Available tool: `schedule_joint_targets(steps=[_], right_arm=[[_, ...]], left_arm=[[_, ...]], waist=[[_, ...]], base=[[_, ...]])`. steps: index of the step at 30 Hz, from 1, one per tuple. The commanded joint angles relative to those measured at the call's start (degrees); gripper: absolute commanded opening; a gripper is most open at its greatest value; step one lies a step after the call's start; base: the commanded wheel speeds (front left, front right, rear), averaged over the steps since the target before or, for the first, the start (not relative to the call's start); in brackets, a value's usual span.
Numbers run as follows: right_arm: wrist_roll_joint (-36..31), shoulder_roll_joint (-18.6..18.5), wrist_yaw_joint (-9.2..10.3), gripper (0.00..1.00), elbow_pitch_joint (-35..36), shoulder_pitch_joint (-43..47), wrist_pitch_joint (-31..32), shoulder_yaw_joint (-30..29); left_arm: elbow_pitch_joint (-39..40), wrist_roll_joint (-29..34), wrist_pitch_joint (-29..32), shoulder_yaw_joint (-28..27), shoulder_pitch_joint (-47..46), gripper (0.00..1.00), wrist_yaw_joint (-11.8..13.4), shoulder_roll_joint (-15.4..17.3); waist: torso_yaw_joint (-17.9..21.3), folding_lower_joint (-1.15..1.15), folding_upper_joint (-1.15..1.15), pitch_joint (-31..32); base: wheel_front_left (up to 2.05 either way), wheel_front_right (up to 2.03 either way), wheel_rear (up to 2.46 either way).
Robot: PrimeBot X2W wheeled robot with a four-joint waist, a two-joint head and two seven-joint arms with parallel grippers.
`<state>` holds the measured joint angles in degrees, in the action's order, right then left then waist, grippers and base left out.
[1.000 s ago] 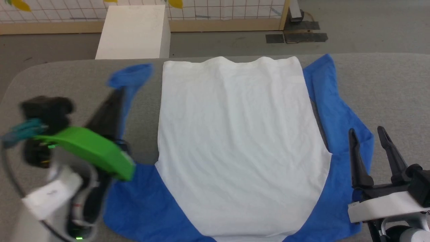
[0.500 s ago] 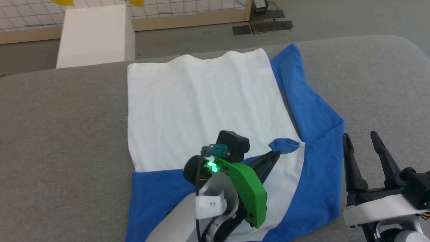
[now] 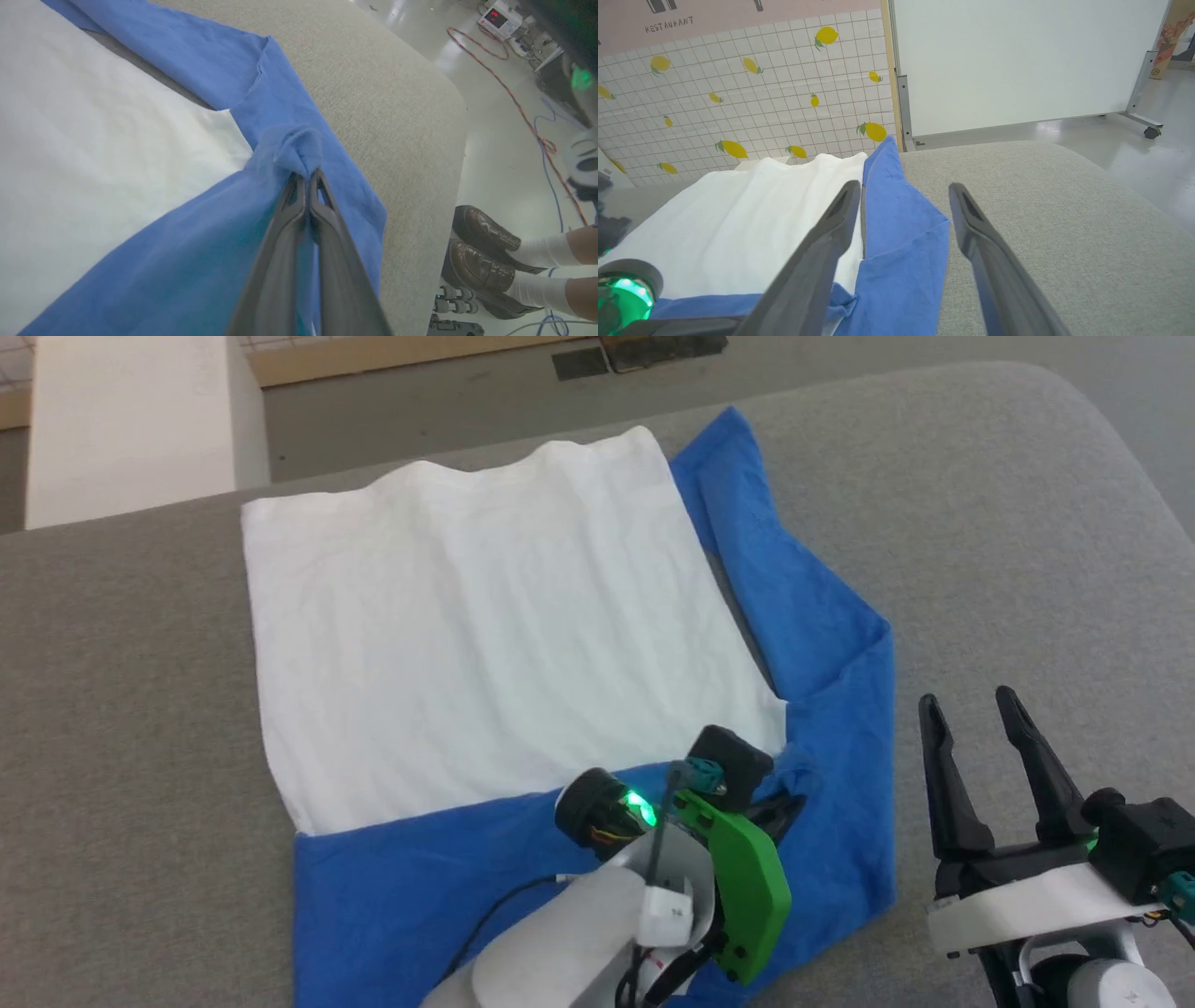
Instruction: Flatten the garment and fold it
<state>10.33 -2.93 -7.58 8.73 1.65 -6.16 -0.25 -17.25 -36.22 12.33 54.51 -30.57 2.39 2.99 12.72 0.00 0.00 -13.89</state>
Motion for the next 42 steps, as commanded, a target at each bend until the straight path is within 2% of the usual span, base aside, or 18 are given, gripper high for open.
schedule_joint_targets(steps=[1,5,6,7,8,9,14,18,25,29,33,37,42], right_arm=[[0.41,0.05,0.09,1.00,-0.34,-0.93,-0.67,0.27],[0.50,0.05,0.09,1.00,-1.03,-0.88,-1.09,0.21],[0.49,0.05,0.09,1.00,-1.16,-0.88,-1.13,0.15],[0.47,0.05,0.09,1.00,-1.30,-0.89,-1.13,0.07],[0.49,0.05,0.09,1.00,-1.38,-0.88,-1.14,-0.06],[0.51,0.05,0.09,1.00,-1.44,-0.86,-1.15,-0.24],[0.06,0.05,0.09,1.00,-1.35,-0.86,-0.69,-0.80],[-0.71,0.05,0.09,1.00,-1.04,-1.23,0.15,-1.86],[-4.07,0.05,0.09,1.00,-1.44,-5.02,3.71,-5.37],[-5.91,-0.88,0.09,1.00,-3.12,-10.59,7.69,-7.50],[-5.82,-4.23,0.09,1.00,-7.16,-18.45,12.27,-8.84],[-4.37,-6.99,0.09,1.00,-12.55,-27.31,16.62,-9.98],[-3.85,-10.48,0.09,1.00,-21.35,-38.94,21.37,-10.82]], left_arm=[[-2.17,1.52,0.62,1.40,-1.84,0.00,-0.07,-0.11],[-7.43,1.73,3.97,5.50,-2.84,0.00,-2.20,-0.11],[-8.50,1.34,5.24,6.06,-2.79,0.11,-2.47,-0.11],[-9.54,1.20,6.66,6.86,-3.00,0.42,-2.96,-0.11],[-10.07,1.04,7.40,7.26,-3.19,0.96,-3.32,-0.11],[-10.24,0.43,7.75,7.28,-3.29,1.00,-3.71,-0.11],[-7.15,-2.94,2.97,3.31,-3.64,1.00,-3.96,-0.11],[-2.73,-4.21,-6.56,-3.25,-3.28,1.00,-2.49,1.79],[2.74,-3.95,-23.32,-16.41,2.60,1.00,4.62,11.35],[5.64,-3.29,-26.81,-23.88,7.65,1.00,7.92,16.52],[9.57,1.51,-27.28,-30.46,11.21,1.00,9.12,20.04],[14.42,6.77,-27.31,-37.30,14.27,1.00,9.13,19.04],[17.99,11.45,-27.32,-43.72,15.82,1.00,6.88,14.99]], waist=[[1.86,0.00,0.00,-1.64],[2.30,0.00,0.00,-2.02],[2.28,0.00,0.00,-2.00],[2.22,0.00,0.00,-1.98],[2.05,0.00,0.00,-1.92],[1.70,0.00,0.00,-1.79],[-0.90,0.00,0.00,-0.97],[-3.45,0.00,0.00,-0.42],[-7.76,0.00,0.00,-0.42],[-10.14,0.00,0.00,-2.07],[-12.92,0.00,0.00,-5.07],[-15.63,0.00,0.00,-8.60],[-18.72,0.00,0.00,-13.60]], base=[[0.00,0.00,0.00],[0.00,0.00,0.00],[0.00,0.00,0.00],[0.00,0.00,0.00],[0.00,0.00,0.00],[0.00,0.00,0.00],[0.00,0.00,0.00],[0.00,0.00,0.00],[0.00,0.00,0.00],[0.00,0.00,0.00],[0.00,0.00,0.00],[0.00,0.00,0.00],[0.00,0.00,0.00]])
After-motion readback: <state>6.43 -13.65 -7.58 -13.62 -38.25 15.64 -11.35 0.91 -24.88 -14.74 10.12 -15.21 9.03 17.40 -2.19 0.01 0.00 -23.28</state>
